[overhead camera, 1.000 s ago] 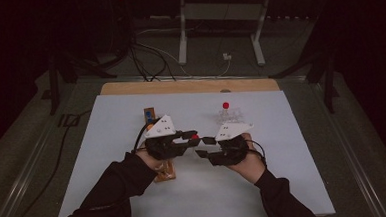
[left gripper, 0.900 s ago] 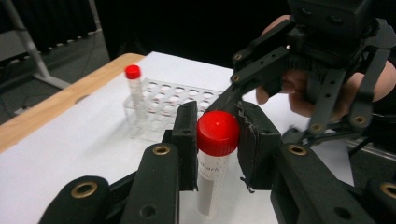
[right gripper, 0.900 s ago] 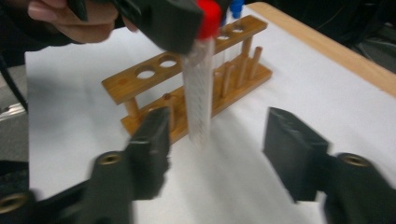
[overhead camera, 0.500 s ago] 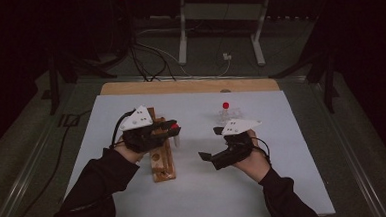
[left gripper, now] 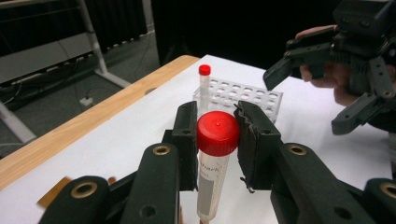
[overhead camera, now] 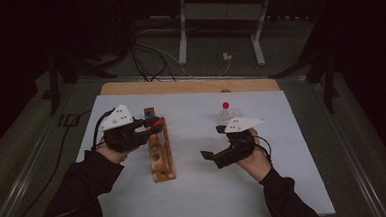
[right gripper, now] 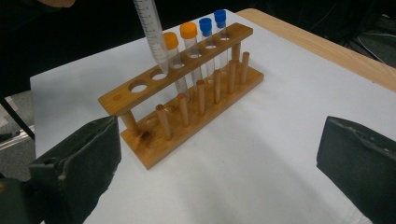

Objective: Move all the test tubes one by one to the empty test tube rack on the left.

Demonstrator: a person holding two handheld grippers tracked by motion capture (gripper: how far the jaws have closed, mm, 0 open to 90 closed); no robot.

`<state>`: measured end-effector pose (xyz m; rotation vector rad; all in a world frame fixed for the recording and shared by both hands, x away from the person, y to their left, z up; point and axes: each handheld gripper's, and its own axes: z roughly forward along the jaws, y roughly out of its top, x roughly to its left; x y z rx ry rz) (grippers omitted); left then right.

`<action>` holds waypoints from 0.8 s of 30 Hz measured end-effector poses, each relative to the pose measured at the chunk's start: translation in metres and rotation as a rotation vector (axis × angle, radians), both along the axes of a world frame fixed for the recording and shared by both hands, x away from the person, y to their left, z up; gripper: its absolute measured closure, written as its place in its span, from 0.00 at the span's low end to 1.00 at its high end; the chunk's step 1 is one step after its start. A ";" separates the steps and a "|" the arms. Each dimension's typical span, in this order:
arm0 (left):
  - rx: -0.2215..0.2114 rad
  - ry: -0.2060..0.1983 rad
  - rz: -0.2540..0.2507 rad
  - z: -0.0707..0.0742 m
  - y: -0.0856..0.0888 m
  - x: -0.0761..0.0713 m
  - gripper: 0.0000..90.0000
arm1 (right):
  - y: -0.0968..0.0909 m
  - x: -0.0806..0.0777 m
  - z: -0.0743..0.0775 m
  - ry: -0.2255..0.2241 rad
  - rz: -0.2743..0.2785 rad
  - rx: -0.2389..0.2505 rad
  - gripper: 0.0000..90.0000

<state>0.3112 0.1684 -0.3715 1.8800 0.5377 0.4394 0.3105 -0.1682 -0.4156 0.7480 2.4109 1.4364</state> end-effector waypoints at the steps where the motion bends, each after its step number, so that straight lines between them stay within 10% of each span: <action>1: 0.000 0.003 0.003 0.000 0.002 -0.001 0.80 | 0.000 0.000 0.000 0.000 0.002 0.001 0.00; 24: 0.022 0.083 0.058 -0.053 0.014 0.003 0.80 | -0.003 -0.001 0.000 -0.004 0.015 -0.003 0.00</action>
